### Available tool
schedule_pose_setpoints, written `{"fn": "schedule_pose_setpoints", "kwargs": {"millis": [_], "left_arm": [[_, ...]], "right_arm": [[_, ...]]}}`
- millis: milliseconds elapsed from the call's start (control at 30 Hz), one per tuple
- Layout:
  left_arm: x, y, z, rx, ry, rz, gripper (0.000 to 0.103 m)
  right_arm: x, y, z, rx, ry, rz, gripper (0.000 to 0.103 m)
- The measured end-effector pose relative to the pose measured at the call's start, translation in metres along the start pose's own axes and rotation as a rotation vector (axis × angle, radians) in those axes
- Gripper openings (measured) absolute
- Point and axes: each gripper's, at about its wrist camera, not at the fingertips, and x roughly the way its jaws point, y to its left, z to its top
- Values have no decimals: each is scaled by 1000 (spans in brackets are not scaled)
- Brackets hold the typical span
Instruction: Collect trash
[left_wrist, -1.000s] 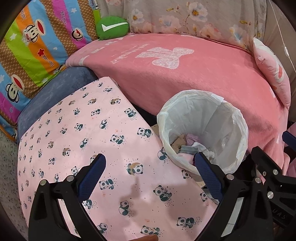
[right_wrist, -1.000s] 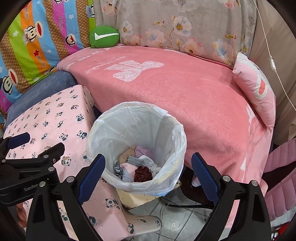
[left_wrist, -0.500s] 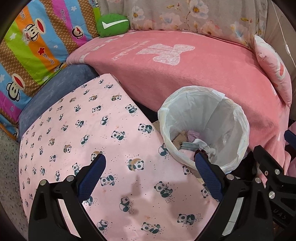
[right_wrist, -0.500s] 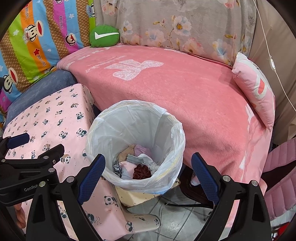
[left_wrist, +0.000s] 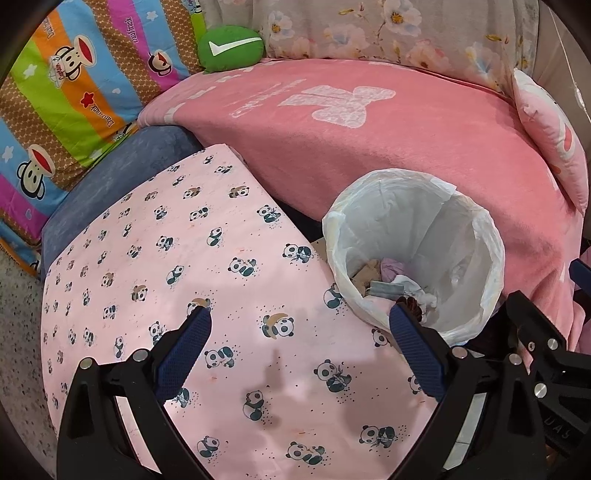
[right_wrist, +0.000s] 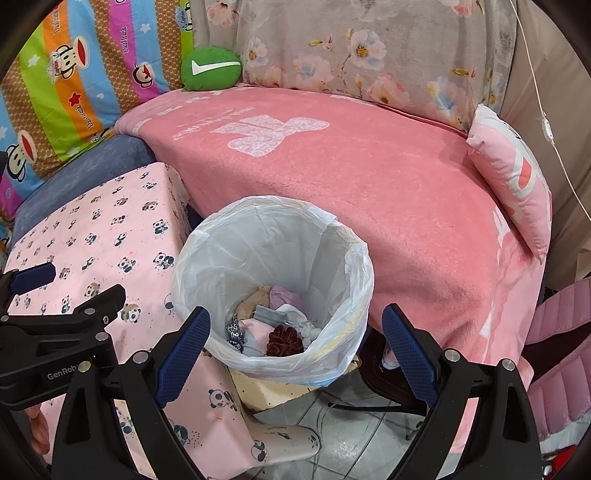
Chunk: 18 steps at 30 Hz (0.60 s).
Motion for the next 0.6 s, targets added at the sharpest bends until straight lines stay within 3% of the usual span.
{"fn": "schedule_pose_setpoints", "kwargs": {"millis": [600], "left_arm": [[2,0,0,6,3,9,93]], "right_arm": [[4,6,0,-7,6,3,92]]}}
